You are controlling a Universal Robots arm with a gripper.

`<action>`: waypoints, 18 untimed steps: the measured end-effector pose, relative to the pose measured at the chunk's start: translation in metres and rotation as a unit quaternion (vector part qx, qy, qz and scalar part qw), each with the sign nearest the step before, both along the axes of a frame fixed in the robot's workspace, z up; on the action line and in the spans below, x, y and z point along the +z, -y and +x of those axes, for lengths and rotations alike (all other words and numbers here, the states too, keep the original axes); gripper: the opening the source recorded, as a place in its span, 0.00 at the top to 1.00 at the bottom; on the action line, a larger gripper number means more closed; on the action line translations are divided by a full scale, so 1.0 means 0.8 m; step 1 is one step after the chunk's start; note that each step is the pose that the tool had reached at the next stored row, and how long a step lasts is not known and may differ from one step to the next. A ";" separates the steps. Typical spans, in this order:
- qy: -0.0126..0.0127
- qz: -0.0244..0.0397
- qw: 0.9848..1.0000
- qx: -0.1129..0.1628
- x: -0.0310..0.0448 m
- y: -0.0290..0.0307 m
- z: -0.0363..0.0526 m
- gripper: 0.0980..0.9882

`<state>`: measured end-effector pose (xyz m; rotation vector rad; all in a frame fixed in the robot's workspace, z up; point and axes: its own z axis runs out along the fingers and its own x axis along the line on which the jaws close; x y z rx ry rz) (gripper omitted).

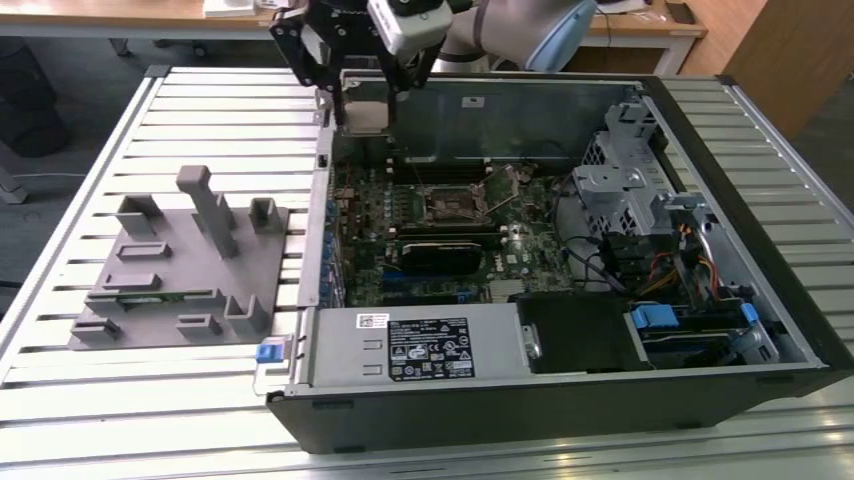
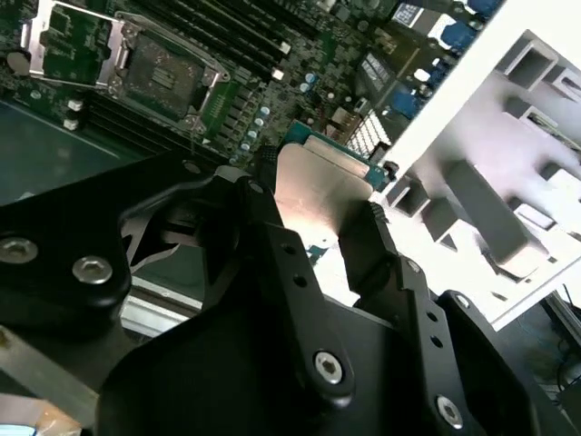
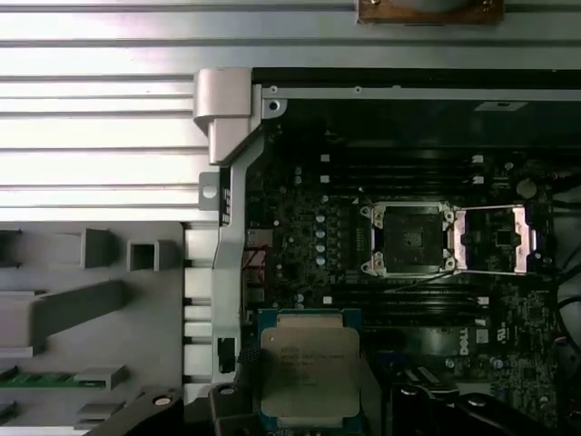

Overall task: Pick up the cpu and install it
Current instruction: 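Pick up the cpu and move it towards the insertion slot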

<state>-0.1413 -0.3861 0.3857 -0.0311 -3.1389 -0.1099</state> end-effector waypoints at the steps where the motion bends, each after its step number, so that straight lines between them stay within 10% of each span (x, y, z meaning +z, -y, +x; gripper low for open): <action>1: 0.000 0.000 1.000 0.000 -0.0004 -0.0024 0.004 0.52; 18: 0.000 0.000 1.000 0.000 -0.0054 -0.0307 0.077 0.52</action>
